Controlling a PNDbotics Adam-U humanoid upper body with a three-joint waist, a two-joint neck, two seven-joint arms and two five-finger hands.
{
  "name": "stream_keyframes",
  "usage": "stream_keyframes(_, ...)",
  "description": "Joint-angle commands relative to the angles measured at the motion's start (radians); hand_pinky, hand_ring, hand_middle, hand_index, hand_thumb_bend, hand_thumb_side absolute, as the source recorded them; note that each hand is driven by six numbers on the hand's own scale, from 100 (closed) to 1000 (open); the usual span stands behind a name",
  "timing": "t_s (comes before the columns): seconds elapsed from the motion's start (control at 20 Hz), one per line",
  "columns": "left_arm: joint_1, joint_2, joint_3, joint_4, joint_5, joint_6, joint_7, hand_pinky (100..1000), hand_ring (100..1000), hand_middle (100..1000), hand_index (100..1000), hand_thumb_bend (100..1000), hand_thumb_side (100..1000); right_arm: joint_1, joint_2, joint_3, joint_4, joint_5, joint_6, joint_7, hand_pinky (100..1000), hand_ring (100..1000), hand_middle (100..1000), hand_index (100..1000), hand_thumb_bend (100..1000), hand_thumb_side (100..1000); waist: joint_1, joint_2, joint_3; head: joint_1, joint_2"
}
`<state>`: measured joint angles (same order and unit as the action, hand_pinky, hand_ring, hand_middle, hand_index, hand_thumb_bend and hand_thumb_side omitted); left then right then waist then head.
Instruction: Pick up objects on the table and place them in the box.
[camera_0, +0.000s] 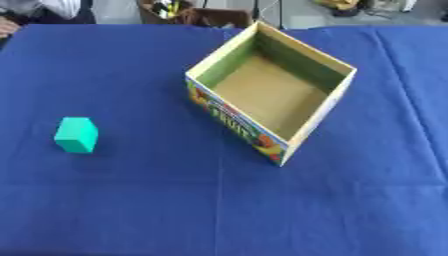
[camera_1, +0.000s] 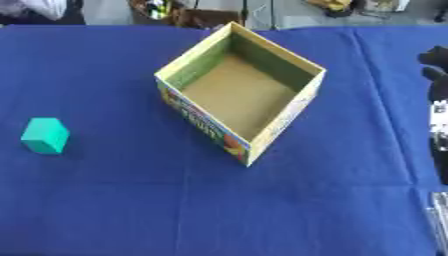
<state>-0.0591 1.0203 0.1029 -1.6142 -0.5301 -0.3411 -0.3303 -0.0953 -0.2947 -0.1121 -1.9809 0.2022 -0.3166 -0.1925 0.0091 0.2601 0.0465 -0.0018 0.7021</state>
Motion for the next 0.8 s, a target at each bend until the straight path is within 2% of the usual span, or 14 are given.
stream_keyframes(0.05,-0.036,0.053,-0.009,0.009,-0.006,-0.011,-0.010,766,855,925,1000,742,838,-0.003,-0.009,0.002,-0.019,0.003,-0.002,0.008,860,898,738,855,100,842,0.001,-0.011,0.000,0.001,-0.008)
stream_keyframes(0.35,-0.050,0.055,-0.014,0.016,-0.002,-0.015,-0.018,766,855,925,1000,742,838,-0.002,-0.009,0.003,-0.019,0.002,-0.002,0.011,860,898,738,855,100,842,0.000,-0.012,0.000,0.001,-0.008)
stream_keyframes(0.4,-0.051,0.055,-0.014,0.016,-0.002,-0.015,-0.018,763,852,919,1000,683,865,-0.002,-0.009,0.003,-0.019,0.002,-0.002,0.011,863,899,738,856,100,842,0.000,-0.012,0.000,0.001,-0.008)
stream_keyframes(0.45,-0.060,0.058,-0.018,0.007,0.003,-0.021,-0.014,763,852,919,1000,683,865,-0.001,-0.009,0.006,-0.019,0.001,-0.001,0.014,863,899,738,856,100,842,0.001,-0.016,-0.006,0.005,-0.005)
stream_keyframes(0.6,-0.118,0.058,-0.043,-0.033,0.008,-0.029,-0.031,763,851,919,1000,679,868,-0.002,-0.009,0.013,-0.019,-0.004,0.001,0.022,863,899,738,856,100,842,0.003,-0.021,-0.011,0.011,0.001)
stream_keyframes(0.8,-0.209,0.047,-0.082,-0.023,0.014,-0.027,-0.078,763,851,919,1000,680,866,-0.002,-0.010,0.014,-0.019,-0.010,0.001,0.027,863,899,738,856,100,843,0.003,-0.022,-0.011,0.012,0.001)
